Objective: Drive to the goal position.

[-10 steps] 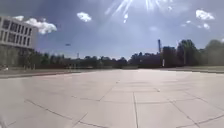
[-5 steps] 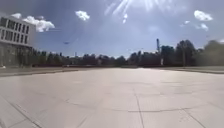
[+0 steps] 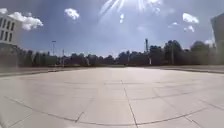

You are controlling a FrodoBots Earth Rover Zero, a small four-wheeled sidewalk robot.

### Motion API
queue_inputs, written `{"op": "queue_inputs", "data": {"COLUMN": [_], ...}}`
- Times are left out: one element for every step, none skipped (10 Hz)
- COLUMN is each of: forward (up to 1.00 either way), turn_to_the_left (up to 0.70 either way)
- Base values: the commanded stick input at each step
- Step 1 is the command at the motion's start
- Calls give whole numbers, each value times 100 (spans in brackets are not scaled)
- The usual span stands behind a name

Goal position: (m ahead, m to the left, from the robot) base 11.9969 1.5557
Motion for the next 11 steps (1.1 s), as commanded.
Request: {"op": "queue_inputs", "data": {"forward": [70, 70, 70, 70, 70, 70, 70, 70, 70, 70, 70], "turn_to_the_left": [1, 1, 1, 1, 1, 1, 1, 1, 1, 1, 1]}}
